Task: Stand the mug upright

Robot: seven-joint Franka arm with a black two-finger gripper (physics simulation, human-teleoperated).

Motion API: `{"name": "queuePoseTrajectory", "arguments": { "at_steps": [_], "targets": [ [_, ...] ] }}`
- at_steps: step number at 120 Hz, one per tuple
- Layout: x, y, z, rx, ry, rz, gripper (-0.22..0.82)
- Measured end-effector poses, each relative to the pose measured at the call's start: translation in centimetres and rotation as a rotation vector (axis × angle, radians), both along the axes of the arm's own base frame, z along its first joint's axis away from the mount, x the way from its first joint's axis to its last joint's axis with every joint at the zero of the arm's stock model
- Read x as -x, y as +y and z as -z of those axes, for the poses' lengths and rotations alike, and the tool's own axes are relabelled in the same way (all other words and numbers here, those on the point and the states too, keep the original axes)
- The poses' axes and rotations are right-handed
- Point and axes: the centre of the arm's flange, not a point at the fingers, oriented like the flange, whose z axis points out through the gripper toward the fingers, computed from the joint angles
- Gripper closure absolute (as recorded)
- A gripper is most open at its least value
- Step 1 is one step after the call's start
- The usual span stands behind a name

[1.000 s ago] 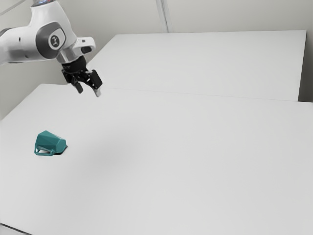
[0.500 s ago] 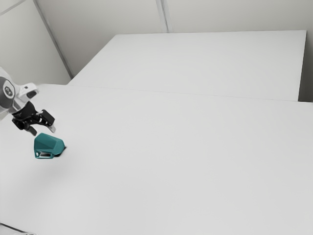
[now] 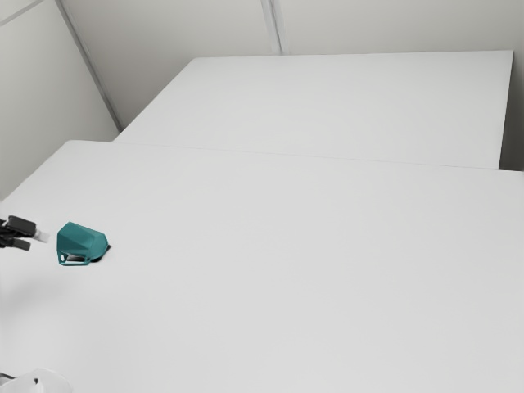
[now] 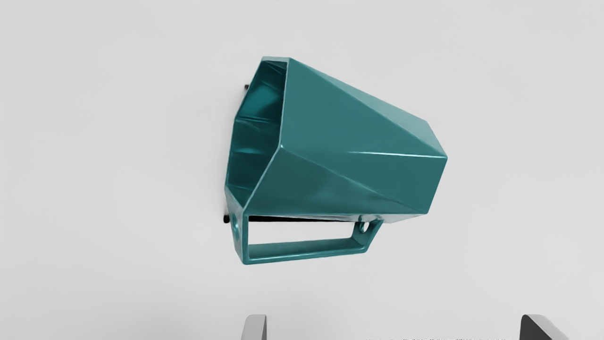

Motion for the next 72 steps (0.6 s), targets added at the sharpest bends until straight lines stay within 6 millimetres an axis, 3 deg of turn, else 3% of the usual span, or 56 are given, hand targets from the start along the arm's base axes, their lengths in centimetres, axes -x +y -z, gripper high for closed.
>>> {"name": "queuePoseTrajectory", "arguments": {
  "at_steps": [26,72],
  "targets": [
    [-1.8,3.7,2.6,-0.02,-0.096,0.198,0.03],
    [-4.4,5.1,5.1,-0.083,-0.229,0.436,0.05]
  ]
}}
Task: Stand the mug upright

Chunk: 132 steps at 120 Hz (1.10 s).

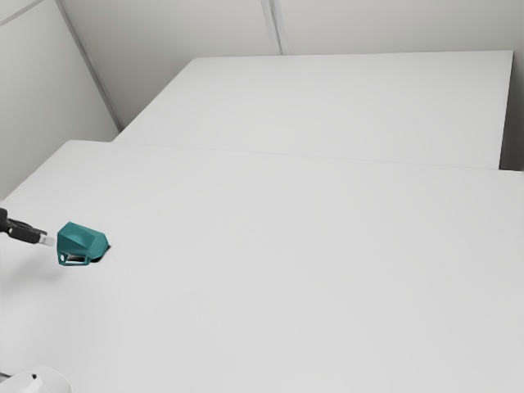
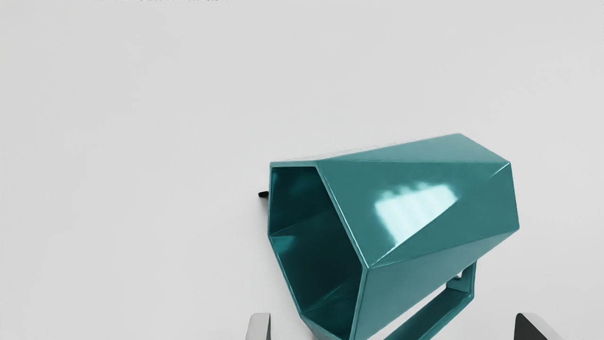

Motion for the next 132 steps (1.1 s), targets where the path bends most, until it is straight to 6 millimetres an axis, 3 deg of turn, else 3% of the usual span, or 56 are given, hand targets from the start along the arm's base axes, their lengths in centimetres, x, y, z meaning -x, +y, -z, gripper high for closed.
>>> {"name": "queuePoseTrajectory", "arguments": {
  "at_steps": [37,64,89,132],
  "targets": [
    [-1.5,0.4,1.8,-0.023,-0.074,0.092,0.06],
    [-2.7,-1.0,2.5,-0.029,-0.107,0.151,0.07],
    [-2.1,-2.6,4.0,-0.009,-0.111,0.161,0.08],
    [-2.9,-4.8,4.0,0.0,-0.144,0.187,0.12]
  ]
}}
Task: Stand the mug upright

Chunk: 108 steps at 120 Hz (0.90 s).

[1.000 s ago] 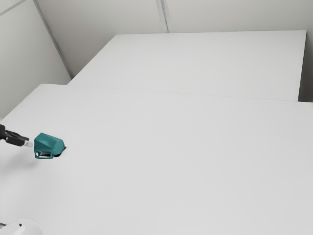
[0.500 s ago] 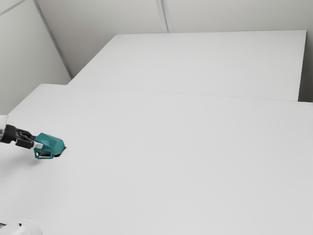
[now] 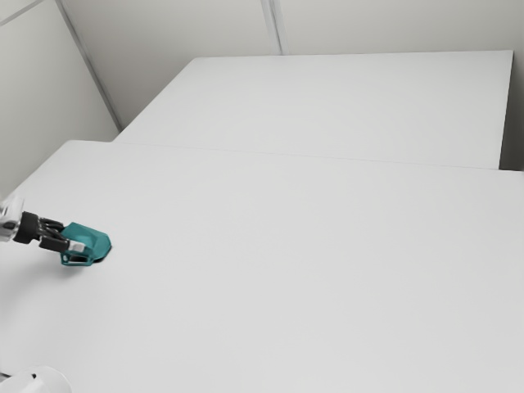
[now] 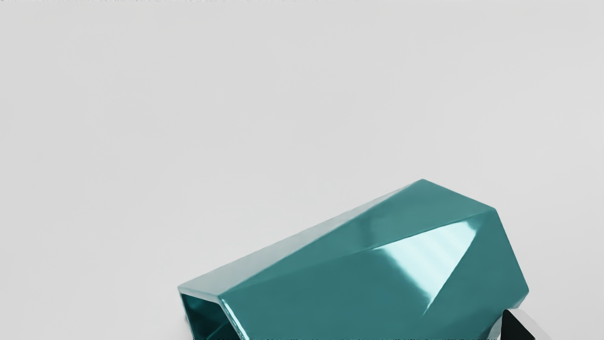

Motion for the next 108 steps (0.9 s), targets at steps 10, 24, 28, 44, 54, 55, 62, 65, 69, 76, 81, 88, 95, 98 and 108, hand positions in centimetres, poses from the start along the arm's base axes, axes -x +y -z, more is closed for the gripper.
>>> {"name": "queuePoseTrajectory", "arguments": {
  "at_steps": [10,24,28,44,54,55,62,65,69,76,81,88,95,98,108],
  "targets": [
    [-0.2,-0.5,-0.4,-0.001,-0.01,0.004,0.16],
    [-1.0,-1.6,-1.6,-0.012,-0.031,0.021,0.26],
    [-1.3,-1.9,-2.0,-0.018,-0.037,0.027,0.29],
    [-2.2,-2.6,-3.2,-0.034,-0.056,0.044,0.43],
    [-2.3,-2.7,-3.5,-0.04,-0.06,0.044,0.52],
    [-2.3,-2.7,-3.6,-0.04,-0.06,0.044,0.52],
    [-2.4,-2.8,-3.8,-0.044,-0.063,0.043,0.58],
    [-2.6,-2.9,-4.1,-0.047,-0.065,0.046,0.62],
    [-2.7,-3.0,-4.3,-0.048,-0.067,0.048,0.66],
    [-2.8,-3.2,-4.7,-0.052,-0.069,0.05,0.7],
    [-3.0,-3.4,-5.0,-0.055,-0.07,0.052,0.73],
    [-3.1,-3.5,-5.3,-0.056,-0.07,0.052,0.74],
    [-3.1,-3.6,-5.4,-0.056,-0.068,0.05,0.75],
    [-3.1,-3.6,-5.4,-0.056,-0.067,0.048,0.76],
    [-3.1,-3.6,-6.3,-0.068,-0.068,0.042,0.78]
  ]
}}
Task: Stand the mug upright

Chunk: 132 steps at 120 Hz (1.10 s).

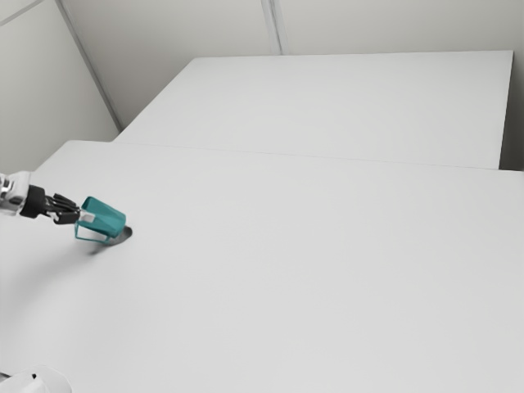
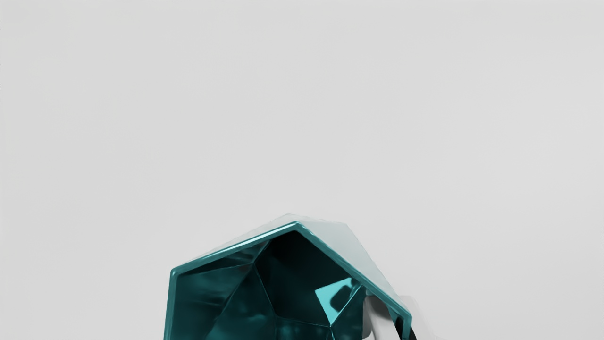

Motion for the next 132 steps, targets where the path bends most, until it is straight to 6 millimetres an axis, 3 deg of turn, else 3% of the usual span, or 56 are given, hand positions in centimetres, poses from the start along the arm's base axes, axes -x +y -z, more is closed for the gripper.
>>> {"name": "queuePoseTrajectory", "arguments": {
  "at_steps": [8,16,27,51,82,88,99,103,118,132],
  "targets": [
    [0.2,-0.4,-0.8,-0.01,0.004,-0.005,0.78],
    [-0.1,-2.1,-2.2,-0.03,0.01,0.006,0.79],
    [-2.2,-6.2,-4.0,-0.056,0.021,0.053,0.79],
    [-6.3,-14.3,-5.3,-0.107,0.088,0.133,0.79],
    [-6.6,-25.1,-8.0,-0.318,0.252,0.221,0.79],
    [-6.1,-25.4,-8.7,-0.361,0.291,0.203,0.79],
    [-4.3,-22.5,-8.9,-0.397,0.38,0.089,0.79],
    [-4.0,-22.3,-9.1,-0.408,0.408,0.059,0.79],
    [-4.3,-25.2,-8.9,-0.442,0.496,0.022,0.79],
    [-5.9,-27.6,-8.7,-0.455,0.54,-0.011,0.79]
  ]
}}
